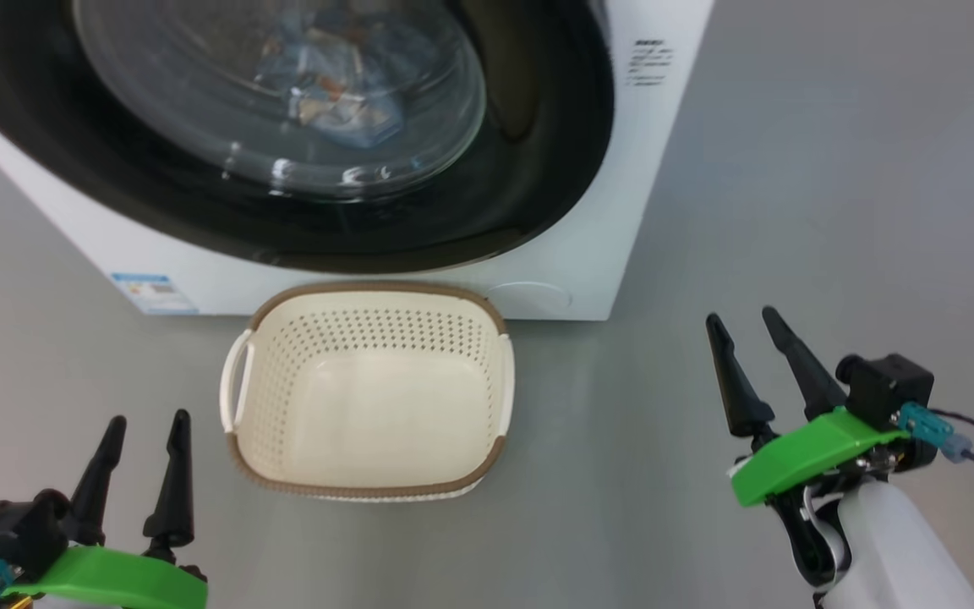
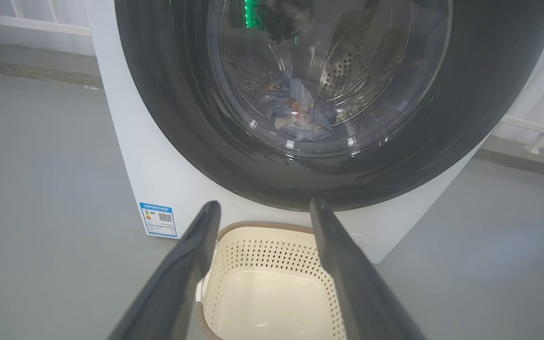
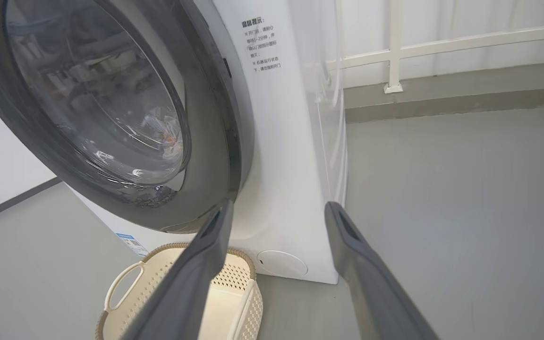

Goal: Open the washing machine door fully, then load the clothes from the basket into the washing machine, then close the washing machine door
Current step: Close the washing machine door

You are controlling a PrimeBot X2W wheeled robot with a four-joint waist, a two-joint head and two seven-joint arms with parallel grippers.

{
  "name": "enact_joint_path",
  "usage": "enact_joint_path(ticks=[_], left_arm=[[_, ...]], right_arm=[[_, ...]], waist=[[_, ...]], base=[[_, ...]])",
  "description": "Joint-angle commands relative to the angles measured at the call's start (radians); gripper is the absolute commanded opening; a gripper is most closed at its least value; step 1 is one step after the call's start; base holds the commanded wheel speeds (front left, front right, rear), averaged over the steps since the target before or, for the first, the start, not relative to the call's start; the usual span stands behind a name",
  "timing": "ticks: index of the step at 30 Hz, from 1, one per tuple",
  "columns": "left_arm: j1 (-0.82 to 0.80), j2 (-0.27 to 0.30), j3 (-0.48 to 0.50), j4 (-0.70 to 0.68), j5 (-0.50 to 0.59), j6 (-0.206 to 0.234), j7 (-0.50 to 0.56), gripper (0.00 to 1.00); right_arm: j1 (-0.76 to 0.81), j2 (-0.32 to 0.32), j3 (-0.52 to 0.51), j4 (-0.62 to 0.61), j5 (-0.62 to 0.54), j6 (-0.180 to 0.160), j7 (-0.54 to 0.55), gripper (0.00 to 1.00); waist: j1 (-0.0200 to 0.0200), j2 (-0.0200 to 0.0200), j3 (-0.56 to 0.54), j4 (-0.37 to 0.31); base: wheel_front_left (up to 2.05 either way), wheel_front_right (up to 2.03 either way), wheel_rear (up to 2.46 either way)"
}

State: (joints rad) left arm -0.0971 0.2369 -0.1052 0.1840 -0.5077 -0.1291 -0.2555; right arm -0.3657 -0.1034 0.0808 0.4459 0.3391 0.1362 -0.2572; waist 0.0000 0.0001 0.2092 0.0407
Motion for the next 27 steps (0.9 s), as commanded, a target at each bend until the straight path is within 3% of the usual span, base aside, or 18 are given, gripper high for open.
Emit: enact_joint_path(ticks=[1,27], left_arm=[[-0.007,0.031,0.044,-0.018,0.002,-0.002,-0.006,1.00],[0.071,0.045,0.087,-0.013,0.018,-0.002,-0.006,1.00]], right_arm=[[0.017,-0.001,0.020,-0.026,0.007,-0.006,-0.005,1.00],[0.179,-0.027,-0.033,-0.051,0.015,-0.006,-0.005,1.00]], waist=[[0.0000,-0.0001,-0.030,-0.033],[0.0000,-0.0001,-0.093,-0.122]], base=[[0.00,0.00,0.00],[0.00,0.00,0.00]])
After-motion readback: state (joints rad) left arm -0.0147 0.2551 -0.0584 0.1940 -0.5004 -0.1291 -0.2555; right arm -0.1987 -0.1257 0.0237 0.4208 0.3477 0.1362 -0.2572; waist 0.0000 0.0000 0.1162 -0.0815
